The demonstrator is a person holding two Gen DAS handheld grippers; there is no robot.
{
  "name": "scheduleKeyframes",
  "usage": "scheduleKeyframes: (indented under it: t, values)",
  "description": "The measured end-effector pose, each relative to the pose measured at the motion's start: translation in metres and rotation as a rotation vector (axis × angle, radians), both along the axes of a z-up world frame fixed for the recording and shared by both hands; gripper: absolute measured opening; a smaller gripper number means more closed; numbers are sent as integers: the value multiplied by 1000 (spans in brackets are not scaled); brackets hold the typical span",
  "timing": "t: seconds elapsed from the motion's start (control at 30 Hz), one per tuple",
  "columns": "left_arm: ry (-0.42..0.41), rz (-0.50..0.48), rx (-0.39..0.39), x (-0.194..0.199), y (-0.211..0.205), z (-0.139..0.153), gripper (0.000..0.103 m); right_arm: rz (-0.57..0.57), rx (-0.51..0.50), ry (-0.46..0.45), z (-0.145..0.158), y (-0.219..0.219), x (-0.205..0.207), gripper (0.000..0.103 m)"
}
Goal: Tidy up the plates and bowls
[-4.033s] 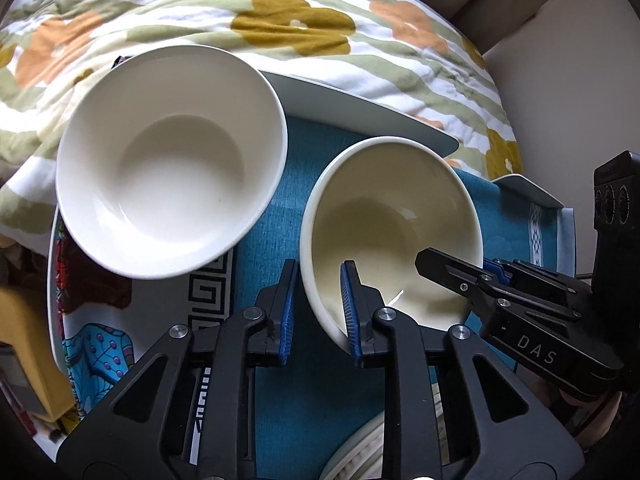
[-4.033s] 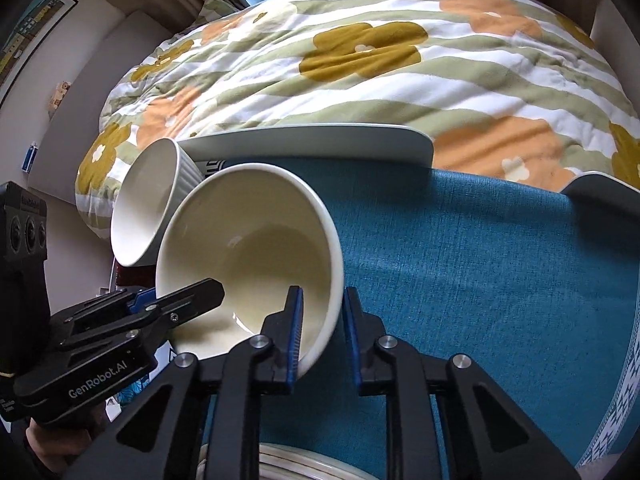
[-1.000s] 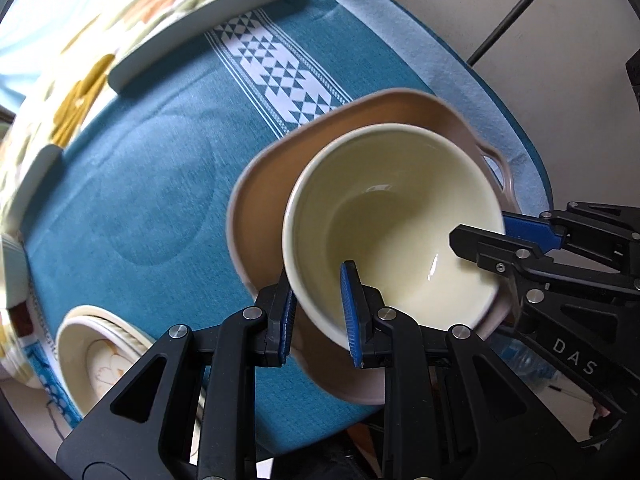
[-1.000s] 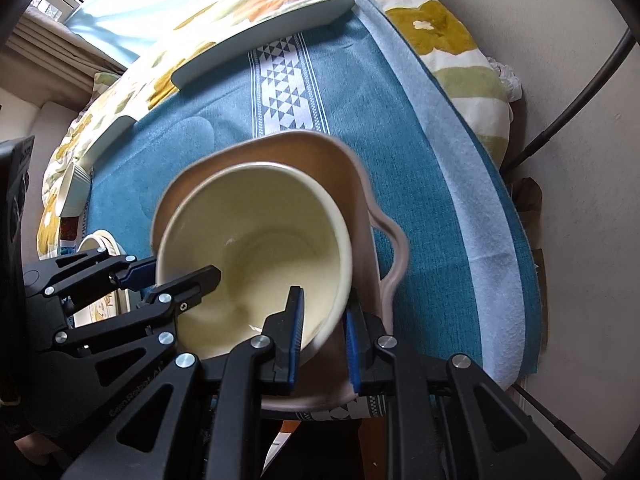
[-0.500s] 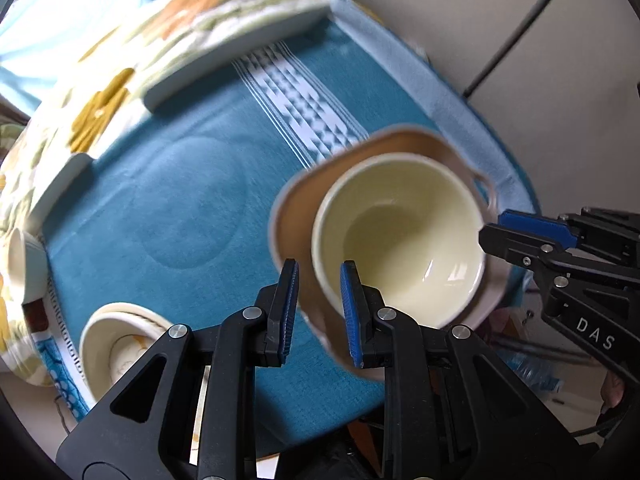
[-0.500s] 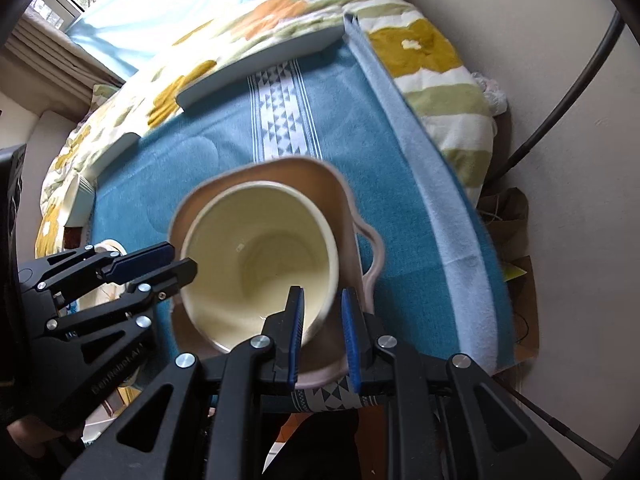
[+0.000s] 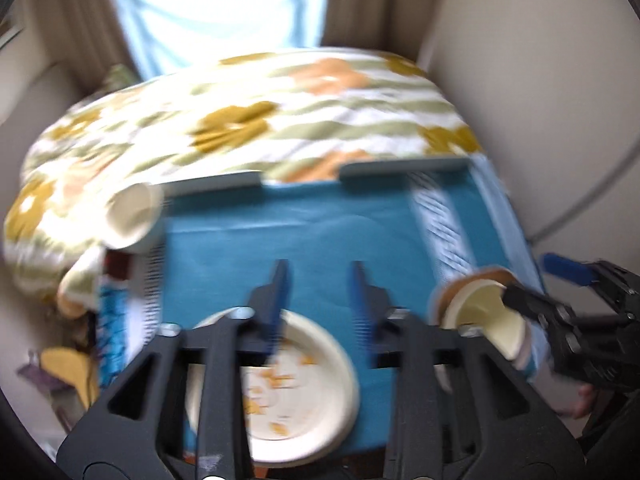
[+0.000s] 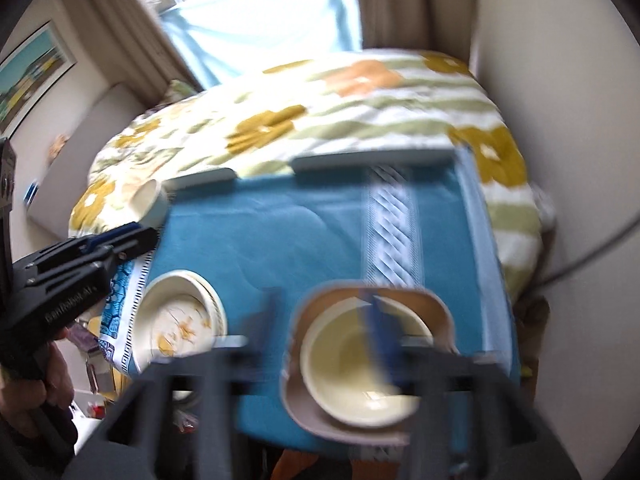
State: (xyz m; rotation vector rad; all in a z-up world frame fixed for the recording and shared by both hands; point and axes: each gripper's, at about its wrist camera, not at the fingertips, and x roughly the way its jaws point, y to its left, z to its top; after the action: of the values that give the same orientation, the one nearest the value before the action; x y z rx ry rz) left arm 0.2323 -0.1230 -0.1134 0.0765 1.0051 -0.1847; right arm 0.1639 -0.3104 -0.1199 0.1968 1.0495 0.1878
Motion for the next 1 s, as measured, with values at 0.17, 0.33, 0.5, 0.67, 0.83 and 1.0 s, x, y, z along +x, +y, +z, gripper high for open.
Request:
scheduleKeyframes:
  t: [0.17,0.33,0.5,0.67,0.83,1.0]
  values:
    - [-66,183,8,-1,68,8,102,119,29,-61,7,42,29,96]
    - [-36,337,-46,4,141,1,102,271,0,-149,17,101,68,96]
    - [-2,484,-136,32,211,-20,102,439,-32,-147,26,169,129,96]
    - [36,596,-294,72,265,-62,101,485,-54,-106,-4,230,190,96]
    - [131,629,-342,114,287,-123,68,531,0,24,-65,280,236,83]
    - [202,631,-384,139,299,-166,52,556,26,124,-111,311,258,60]
